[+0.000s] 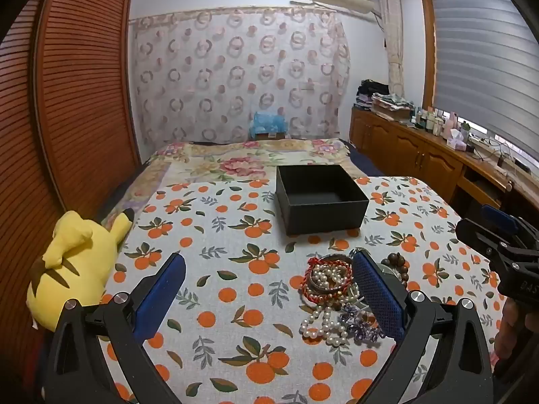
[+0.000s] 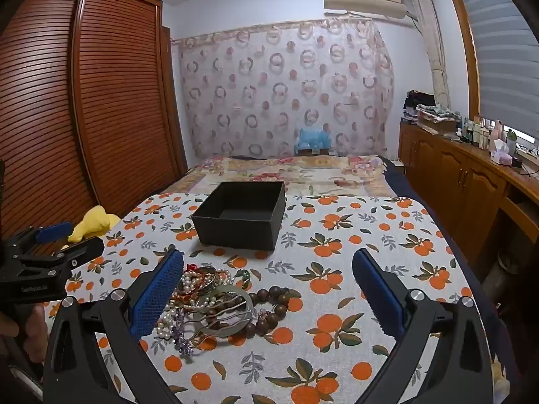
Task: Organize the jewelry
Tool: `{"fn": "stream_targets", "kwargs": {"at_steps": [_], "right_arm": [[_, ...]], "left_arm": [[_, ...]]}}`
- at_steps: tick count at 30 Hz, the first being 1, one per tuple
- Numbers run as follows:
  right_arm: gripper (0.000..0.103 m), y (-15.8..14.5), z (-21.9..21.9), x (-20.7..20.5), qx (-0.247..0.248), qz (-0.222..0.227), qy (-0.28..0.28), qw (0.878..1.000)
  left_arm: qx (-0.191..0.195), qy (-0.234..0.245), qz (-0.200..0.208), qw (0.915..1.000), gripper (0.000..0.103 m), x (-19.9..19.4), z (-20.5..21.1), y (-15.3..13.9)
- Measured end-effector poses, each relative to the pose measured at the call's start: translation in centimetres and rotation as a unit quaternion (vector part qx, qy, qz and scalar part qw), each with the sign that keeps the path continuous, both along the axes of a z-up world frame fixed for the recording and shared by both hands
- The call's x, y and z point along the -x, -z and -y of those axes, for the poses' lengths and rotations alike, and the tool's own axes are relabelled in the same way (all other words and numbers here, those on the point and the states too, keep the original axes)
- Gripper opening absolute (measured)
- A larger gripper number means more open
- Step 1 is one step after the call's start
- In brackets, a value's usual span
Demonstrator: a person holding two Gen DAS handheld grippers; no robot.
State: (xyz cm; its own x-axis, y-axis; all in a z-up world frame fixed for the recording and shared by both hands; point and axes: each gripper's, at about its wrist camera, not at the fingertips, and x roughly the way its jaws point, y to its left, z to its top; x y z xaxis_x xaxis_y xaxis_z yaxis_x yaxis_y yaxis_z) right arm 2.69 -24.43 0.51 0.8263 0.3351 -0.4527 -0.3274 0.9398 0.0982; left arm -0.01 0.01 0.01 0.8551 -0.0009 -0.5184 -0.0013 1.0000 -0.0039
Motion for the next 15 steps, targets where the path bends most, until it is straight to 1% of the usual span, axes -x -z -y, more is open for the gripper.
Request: {"fn": "stream_targets", "kwargs": {"at_steps": [15], "right_arm": [[0.101,-0.04,0.03,-0.01,-0.002,-0.001,0.0,1.0]], "left_arm": [[-0.001,-0.001,0.002,1.0,0.095,-0.01,0.01,0.0]]}}
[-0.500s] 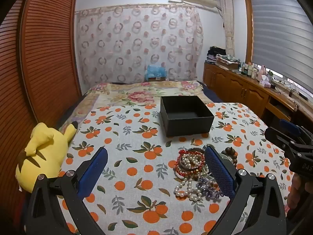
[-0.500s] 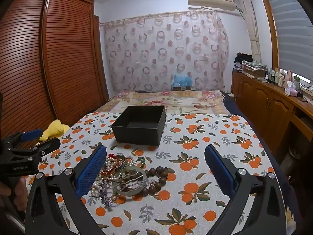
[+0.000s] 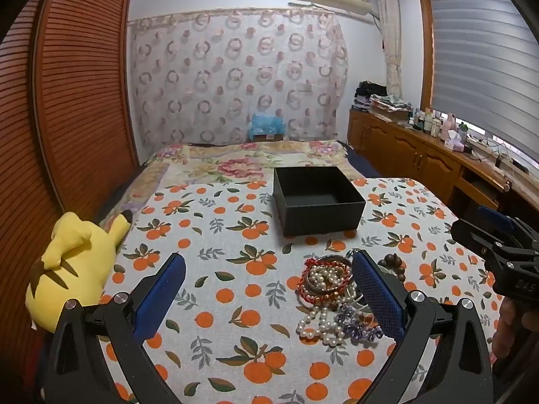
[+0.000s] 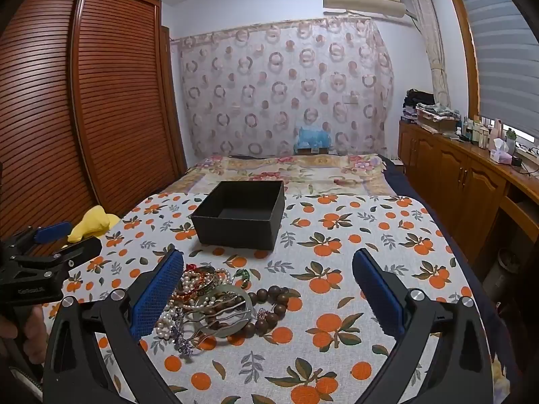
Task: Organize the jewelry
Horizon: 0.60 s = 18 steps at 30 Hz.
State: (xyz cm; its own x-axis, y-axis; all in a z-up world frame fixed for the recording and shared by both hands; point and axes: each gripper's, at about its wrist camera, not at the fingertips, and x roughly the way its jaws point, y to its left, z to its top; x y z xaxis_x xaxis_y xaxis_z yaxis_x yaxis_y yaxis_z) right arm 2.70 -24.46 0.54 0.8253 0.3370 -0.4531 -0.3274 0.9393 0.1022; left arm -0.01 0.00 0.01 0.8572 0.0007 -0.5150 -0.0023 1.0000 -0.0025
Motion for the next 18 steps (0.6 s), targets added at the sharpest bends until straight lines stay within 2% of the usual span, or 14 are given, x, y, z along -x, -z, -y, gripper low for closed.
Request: {"fn": "stream_targets", "kwargs": {"at_steps": [18], "right_arm": [[0.101,0.05,0.06,-0.06,0.0,0.0,0.0,1.0]], "left_arm": [[0.002,0.001,0.001,1.0,0.096,0.02,-0.01,-0.02]]}}
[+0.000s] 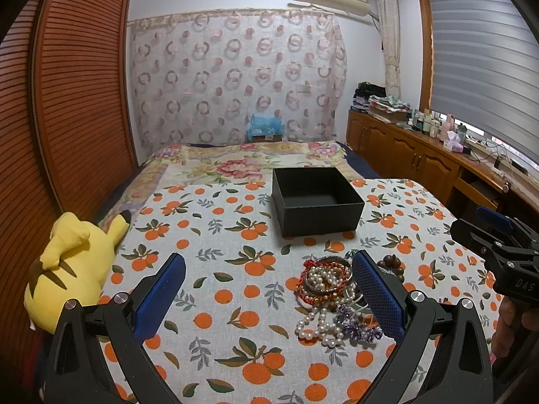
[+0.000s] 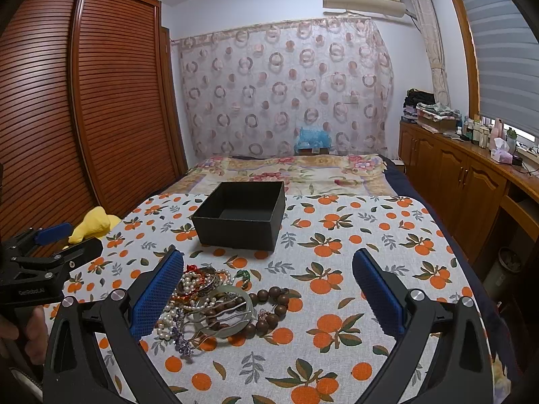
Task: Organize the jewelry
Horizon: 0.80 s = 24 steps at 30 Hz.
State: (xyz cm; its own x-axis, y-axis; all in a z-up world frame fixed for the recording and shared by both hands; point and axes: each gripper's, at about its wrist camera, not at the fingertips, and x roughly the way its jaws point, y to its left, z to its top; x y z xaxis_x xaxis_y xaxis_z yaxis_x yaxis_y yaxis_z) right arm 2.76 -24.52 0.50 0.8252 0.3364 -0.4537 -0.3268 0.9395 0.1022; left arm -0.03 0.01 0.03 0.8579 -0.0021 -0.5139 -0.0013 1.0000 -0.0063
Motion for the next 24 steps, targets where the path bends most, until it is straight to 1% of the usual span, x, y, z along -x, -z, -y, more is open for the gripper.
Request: {"fn": "stream_targets", "kwargs": {"at_steps": [16,18,24], "right_arm": [[0.1,-0.1,0.0,0.0,-0.001,0.0,0.0,1.0],[0.1,0.0,0.0,0.0,0.0,0.0,0.0,1.0],[0.101,0.0,0.0,0.0,-0.001,0.0,0.0,1.0]], "left_arm": [[0.001,0.001,0.002,1.0,0.096,0.0,0.0,0.0],[0.0,0.001,0.001,1.0,0.096,0.0,1.0,-0.8],[0.0,0.001,0.001,1.0,0.096,-0.1,1.2,-1.0]]}}
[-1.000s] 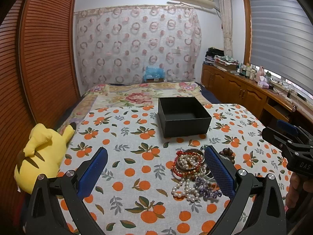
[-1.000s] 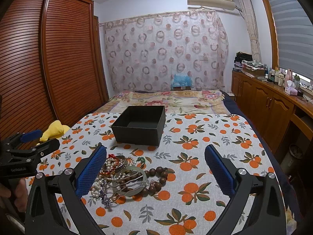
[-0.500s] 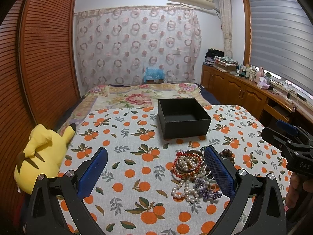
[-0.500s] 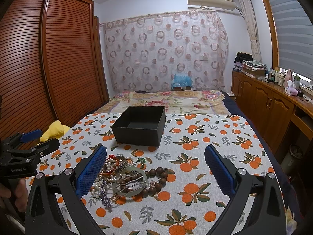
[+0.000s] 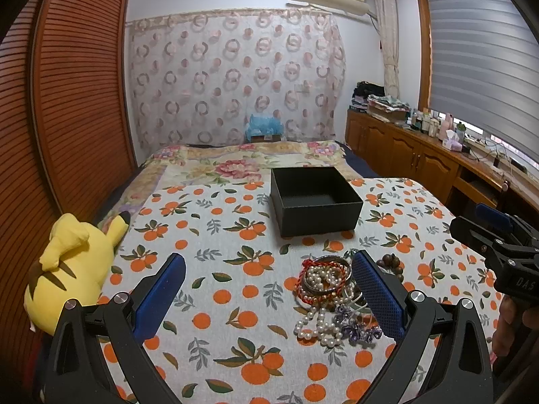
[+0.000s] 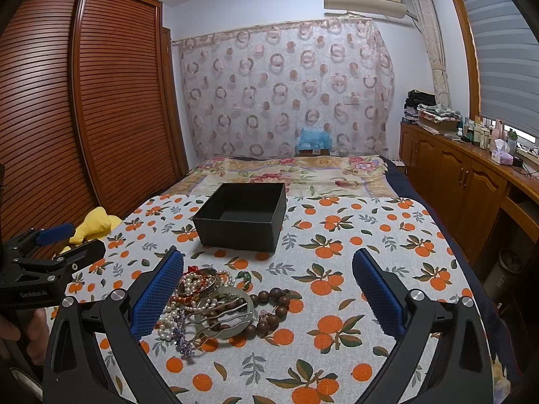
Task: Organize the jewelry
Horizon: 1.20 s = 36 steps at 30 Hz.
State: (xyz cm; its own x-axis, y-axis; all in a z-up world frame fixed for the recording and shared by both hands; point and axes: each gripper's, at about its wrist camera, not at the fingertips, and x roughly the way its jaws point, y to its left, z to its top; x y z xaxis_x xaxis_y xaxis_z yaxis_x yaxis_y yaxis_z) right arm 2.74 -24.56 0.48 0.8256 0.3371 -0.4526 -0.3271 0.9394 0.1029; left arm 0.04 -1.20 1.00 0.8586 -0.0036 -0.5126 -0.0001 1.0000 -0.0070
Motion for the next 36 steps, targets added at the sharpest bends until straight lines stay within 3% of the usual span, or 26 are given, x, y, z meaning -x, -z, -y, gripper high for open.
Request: {"fn": "stream_targets", "kwargs": {"at_steps": [22,36], "right_arm": [[0.1,0.1,-0.1,0.0,-0.001,0.001,-0.001,1.0],[0.1,0.8,-0.7,-0.1,-0.001,-0.013,-0.015,1.0]], "left_arm": [[0.002,0.003,-0.004,1.0,0.095,0.0,-0.1,1.3],[0.006,0.008,-0.03,0.9995,0.096,-0.7,-0.6,3.1]]}}
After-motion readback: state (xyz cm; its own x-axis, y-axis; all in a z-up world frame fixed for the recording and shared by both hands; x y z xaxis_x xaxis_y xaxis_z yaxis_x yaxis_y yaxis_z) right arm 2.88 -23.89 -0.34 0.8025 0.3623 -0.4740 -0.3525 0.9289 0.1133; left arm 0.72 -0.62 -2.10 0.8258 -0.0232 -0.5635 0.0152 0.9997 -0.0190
